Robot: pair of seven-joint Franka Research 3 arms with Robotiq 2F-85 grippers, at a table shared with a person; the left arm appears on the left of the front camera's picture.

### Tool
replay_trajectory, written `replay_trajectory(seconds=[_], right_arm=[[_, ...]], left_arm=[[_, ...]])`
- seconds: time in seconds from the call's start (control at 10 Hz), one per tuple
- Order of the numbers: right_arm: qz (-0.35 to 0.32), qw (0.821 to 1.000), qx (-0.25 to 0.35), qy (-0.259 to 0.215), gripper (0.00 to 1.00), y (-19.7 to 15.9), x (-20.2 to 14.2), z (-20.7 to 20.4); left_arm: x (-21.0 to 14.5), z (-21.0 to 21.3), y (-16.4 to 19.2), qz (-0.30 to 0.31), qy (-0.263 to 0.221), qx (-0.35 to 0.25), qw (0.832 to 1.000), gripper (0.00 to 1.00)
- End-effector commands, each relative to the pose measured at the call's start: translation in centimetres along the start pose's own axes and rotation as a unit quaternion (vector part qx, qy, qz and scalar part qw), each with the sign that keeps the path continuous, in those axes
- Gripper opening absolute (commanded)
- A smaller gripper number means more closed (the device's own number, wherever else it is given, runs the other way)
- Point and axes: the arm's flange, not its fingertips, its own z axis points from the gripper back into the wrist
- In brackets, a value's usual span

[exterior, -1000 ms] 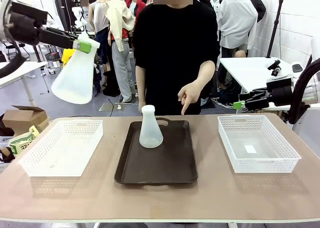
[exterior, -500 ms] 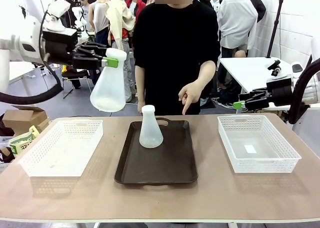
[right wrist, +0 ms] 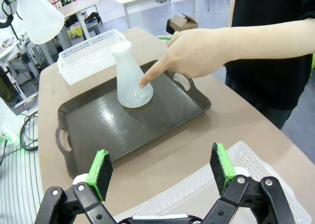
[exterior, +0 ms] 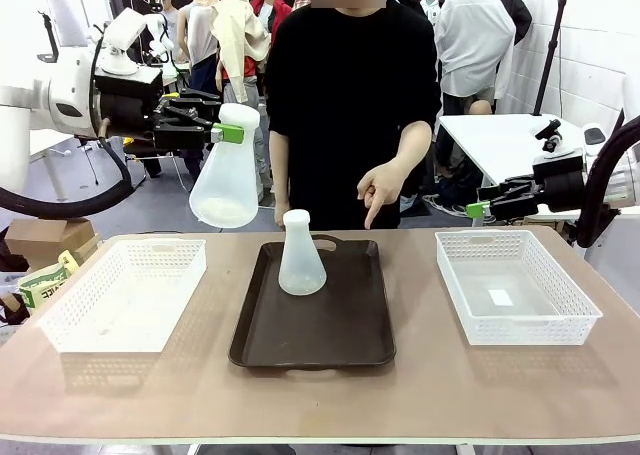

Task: Prepare the laboratory tools.
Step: Place the picked Big flask upright in the Handle tray as directed by the person.

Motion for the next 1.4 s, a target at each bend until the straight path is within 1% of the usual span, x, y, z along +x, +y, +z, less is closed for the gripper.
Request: replay_trajectory(seconds=[0.0,0.1,0.2,0.3,0.4,0.5,0.6,0.8,1.0,1.2,1.3], right_arm=[[-0.005,1.000,0.004,0.008,1.00,0.1,-0.1,0.1],[-0.005,1.000,0.004,0.008,1.00,0.1,-0.1,0.1],[-0.005,1.000,0.004,0.008,1.00,0.1,-0.1,0.1],[-0.005,1.000,0.004,0.008,1.00,0.1,-0.1,0.1],[-0.005,1.000,0.004,0.008,1.00,0.1,-0.1,0.1],[-0.005,1.000,0.004,0.008,1.00,0.1,-0.1,0.1],[-0.005,1.000,0.004,0.008,1.00,0.1,-0.1,0.1],[-0.005,1.000,0.004,0.008,1.00,0.1,-0.1,0.1],[-0.005,1.000,0.004,0.008,1.00,0.1,-0.1,0.1],[-0.005,1.000,0.004,0.008,1.00,0.1,-0.1,0.1],[-0.005,1.000,0.004,0.008,1.00,0.1,-0.1,0.1]], left_arm=[[-0.1,0.1,0.0,0.001,-0.002,0.000,1.000,0.00],[-2.1,-0.6,-0.1,0.033,-0.020,-0.023,0.999,0.00],[-4.4,-2.2,-0.5,0.052,-0.058,-0.028,0.997,0.00],[-6.3,-4.4,-1.2,0.062,-0.082,-0.033,0.994,0.00],[-7.9,-6.8,-1.8,0.045,-0.093,-0.026,0.994,0.00],[-9.3,-8.9,-2.0,0.018,-0.094,-0.020,0.995,0.00],[-10.1,-10.1,-2.1,0.005,-0.097,-0.015,0.995,0.00],[-12.5,-12.5,-2.3,0.013,-0.080,-0.041,0.996,0.00],[-13.6,-14.0,-2.6,-0.011,-0.076,-0.048,0.996,0.00],[-14.8,-14.5,-2.9,-0.027,-0.100,-0.060,0.993,0.00],[-15.5,-14.6,-3.0,-0.024,-0.106,-0.059,0.992,0.00]])
